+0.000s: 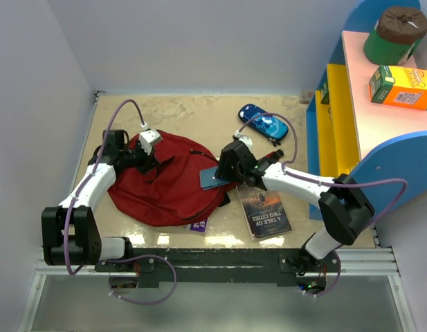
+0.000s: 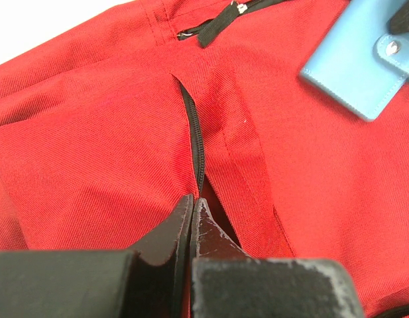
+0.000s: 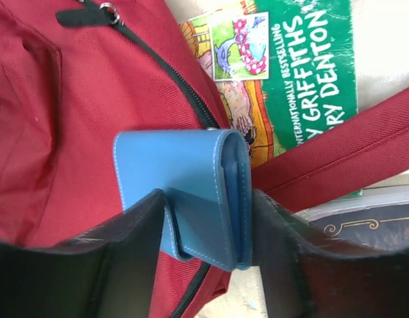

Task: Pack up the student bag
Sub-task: Pick up the stationery from the student bag, then place the stationery in the student bag.

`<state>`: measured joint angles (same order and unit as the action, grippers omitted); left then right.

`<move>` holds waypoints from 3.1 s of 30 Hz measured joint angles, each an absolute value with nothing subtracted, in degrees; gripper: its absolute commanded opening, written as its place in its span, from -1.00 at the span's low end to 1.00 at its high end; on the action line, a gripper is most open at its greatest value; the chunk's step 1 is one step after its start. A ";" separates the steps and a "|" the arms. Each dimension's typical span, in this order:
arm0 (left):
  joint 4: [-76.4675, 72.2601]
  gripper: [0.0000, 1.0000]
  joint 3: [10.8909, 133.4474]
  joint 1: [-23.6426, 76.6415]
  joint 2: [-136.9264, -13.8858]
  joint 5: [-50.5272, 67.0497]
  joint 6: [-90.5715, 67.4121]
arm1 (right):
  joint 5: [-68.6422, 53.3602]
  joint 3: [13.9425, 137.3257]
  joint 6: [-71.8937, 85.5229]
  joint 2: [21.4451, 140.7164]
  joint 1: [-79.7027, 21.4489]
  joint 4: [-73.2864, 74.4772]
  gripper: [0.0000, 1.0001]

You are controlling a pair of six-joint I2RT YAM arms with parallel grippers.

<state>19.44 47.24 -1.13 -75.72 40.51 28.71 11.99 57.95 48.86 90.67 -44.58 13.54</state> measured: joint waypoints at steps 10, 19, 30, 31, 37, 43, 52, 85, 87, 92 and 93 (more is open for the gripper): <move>19.88 -1.00 47.24 -1.15 -75.72 40.47 28.73 | 10.11 62.48 48.80 91.33 -44.58 14.22 -1.00; 19.88 -1.00 47.24 -1.13 -75.75 40.42 28.71 | 4.47 65.63 49.69 91.33 -44.66 11.86 -1.00; 19.90 -1.00 47.24 -1.15 -75.72 40.49 28.69 | -2.57 70.15 53.47 95.92 -46.57 3.77 -1.00; 19.92 -1.00 47.27 -1.15 -75.75 40.51 28.69 | -2.70 70.89 53.76 97.45 -46.68 3.77 -1.00; 20.29 -1.00 47.44 -1.13 -75.72 40.56 28.69 | -3.22 72.47 55.83 104.77 -47.29 3.90 -1.00; 21.08 -1.00 47.68 -1.17 -75.72 40.97 29.36 | -4.12 74.08 58.33 107.28 -47.24 3.33 -1.00; 24.82 -1.00 49.89 -1.50 -76.12 42.35 32.38 | -4.01 74.28 64.07 107.77 -47.27 -3.90 -1.00; 31.14 -1.00 55.13 -1.91 -81.17 48.16 33.69 | 15.79 64.55 80.34 112.77 -54.78 -26.83 -1.00; 30.76 -1.00 54.65 -1.91 -81.12 47.92 33.71 | 15.53 60.36 80.53 111.61 -54.54 -30.79 -1.00; 30.24 -1.00 54.13 -1.91 -81.10 47.00 33.69 | 14.72 54.98 81.34 110.96 -53.84 -39.97 -1.00; 30.24 -1.00 54.13 -1.91 -81.08 46.72 33.69 | 14.39 54.74 81.49 111.13 -53.69 -41.56 -1.00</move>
<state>30.24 54.13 -1.91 -81.08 46.72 33.69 14.39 54.74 81.49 111.13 -53.69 -41.56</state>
